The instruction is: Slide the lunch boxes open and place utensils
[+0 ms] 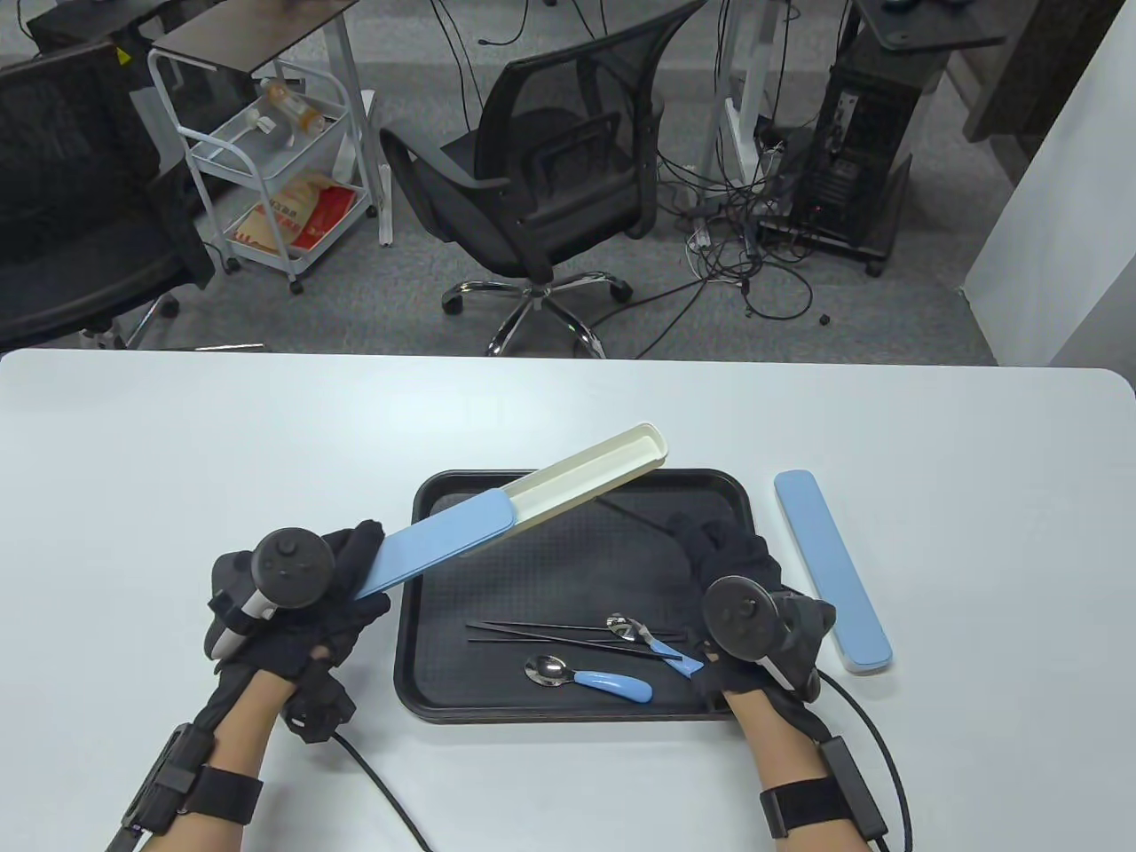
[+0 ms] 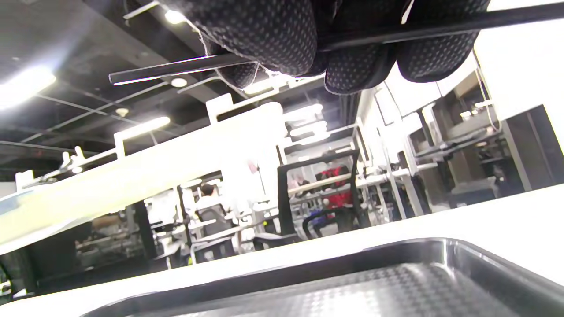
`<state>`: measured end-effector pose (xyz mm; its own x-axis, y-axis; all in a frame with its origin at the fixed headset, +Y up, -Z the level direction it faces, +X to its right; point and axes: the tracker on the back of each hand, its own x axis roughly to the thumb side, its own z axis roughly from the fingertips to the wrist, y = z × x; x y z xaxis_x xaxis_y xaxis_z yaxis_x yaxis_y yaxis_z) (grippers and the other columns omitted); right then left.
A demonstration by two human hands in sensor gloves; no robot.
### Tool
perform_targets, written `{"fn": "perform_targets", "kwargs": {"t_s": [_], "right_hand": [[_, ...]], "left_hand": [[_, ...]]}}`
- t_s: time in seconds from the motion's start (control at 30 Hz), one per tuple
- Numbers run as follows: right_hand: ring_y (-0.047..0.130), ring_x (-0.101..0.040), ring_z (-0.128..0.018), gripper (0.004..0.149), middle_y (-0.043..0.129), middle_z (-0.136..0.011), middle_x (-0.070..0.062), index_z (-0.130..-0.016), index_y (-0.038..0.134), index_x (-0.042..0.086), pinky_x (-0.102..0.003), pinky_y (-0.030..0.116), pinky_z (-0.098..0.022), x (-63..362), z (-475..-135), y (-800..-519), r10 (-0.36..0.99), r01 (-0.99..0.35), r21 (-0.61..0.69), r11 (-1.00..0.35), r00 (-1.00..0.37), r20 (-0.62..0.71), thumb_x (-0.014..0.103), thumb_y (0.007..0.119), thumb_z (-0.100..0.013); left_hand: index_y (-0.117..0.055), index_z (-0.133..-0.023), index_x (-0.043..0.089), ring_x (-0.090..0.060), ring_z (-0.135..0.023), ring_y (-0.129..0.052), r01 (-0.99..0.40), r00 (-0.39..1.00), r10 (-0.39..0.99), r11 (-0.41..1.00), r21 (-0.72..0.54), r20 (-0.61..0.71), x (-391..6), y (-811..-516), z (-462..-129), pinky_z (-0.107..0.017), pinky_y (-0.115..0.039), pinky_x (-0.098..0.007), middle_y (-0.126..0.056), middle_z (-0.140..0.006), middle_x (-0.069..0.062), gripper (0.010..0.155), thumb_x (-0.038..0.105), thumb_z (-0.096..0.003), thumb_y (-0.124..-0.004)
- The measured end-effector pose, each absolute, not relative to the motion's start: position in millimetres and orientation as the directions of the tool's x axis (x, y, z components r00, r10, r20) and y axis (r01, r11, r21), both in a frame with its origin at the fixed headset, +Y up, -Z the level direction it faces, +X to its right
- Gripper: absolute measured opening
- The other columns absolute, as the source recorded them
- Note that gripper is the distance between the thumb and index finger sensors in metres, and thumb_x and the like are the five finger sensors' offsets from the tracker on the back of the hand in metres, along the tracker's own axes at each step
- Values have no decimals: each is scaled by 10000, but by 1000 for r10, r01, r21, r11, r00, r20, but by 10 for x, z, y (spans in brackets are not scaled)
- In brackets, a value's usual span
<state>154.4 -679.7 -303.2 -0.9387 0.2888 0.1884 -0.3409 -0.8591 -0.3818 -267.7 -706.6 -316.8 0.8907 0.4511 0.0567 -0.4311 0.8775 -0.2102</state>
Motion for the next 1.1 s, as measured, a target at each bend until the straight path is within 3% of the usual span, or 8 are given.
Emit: {"fn": "perform_targets", "kwargs": {"t_s": [0.33, 0.67, 1.1], "right_hand": [[805, -402, -833, 473, 770, -940, -38, -939, 791, 334, -631, 654, -667, 1589, -2994, -6784, 20, -119, -445, -887, -975, 220, 96, 802, -530], [861, -341, -840, 449, 857, -908, 39, -913, 831, 321, -630, 672, -664, 1477, -2956, -6810, -131, -17, -466, -885, -950, 284, 122, 856, -511], [904, -304, -829, 556, 903, -883, 43, -997, 716, 291, -640, 666, -670, 1318, -2937, -6846, -167, 0, -431, -902, -922, 350, 141, 906, -497]], "left_hand": [[-385, -1121, 298, -318, -1066, -514, -312, 914, 358, 921, -233, 191, -2446, -7078, -3128, -796, -331, -700, -452, -1175, 32, 828, 363, -500, -929], [-384, -1120, 303, -313, -1067, -508, -272, 909, 327, 935, -228, 260, -2357, -7080, -3097, -796, -326, -698, -450, -1174, 37, 830, 361, -498, -931], [-389, -1118, 304, -308, -1063, -515, -243, 901, 305, 944, -224, 310, -2300, -7078, -3070, -794, -334, -696, -457, -1171, 40, 829, 368, -494, -931]]}}
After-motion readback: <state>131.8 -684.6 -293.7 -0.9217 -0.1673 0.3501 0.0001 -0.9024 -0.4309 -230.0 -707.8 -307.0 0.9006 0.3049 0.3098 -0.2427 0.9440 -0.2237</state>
